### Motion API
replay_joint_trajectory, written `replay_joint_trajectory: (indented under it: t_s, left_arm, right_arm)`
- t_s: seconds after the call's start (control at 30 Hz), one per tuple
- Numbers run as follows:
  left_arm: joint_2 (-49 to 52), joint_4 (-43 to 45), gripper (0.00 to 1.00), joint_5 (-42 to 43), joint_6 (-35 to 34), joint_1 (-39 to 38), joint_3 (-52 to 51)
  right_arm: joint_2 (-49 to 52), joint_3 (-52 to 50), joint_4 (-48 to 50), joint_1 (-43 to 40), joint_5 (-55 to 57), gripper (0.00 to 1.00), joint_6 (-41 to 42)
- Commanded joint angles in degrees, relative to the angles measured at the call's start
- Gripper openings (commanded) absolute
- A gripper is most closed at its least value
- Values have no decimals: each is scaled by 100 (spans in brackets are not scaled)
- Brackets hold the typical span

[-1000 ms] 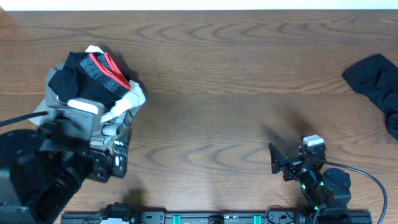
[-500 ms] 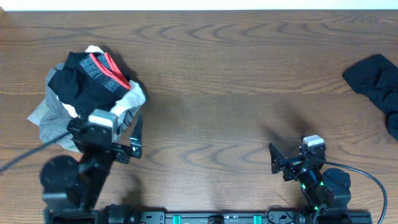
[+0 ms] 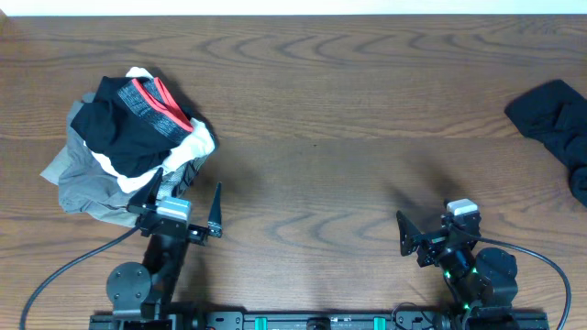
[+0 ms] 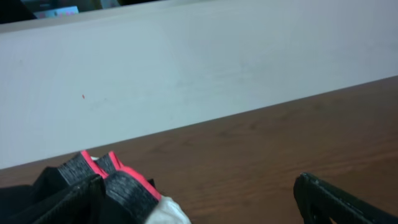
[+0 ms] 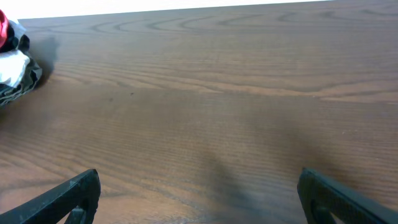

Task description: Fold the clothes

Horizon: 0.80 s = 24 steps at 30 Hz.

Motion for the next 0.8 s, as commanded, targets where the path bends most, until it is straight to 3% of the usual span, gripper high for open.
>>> replay_joint_trajectory:
  t_s: [0.0,0.3,0.77]
  left_arm:
    - [-254,205,98,61,-28,28,-354]
    - [-540,780,98,63,-28,28,-1333]
    - [-518,284,98,-87,13,28,-1318]
  right_arm:
    - [-37,-17,11,-70,-26,99,70]
    - [-37,-17,11,-70,-26,99,70]
    - [-37,-17,11,-70,-26,99,68]
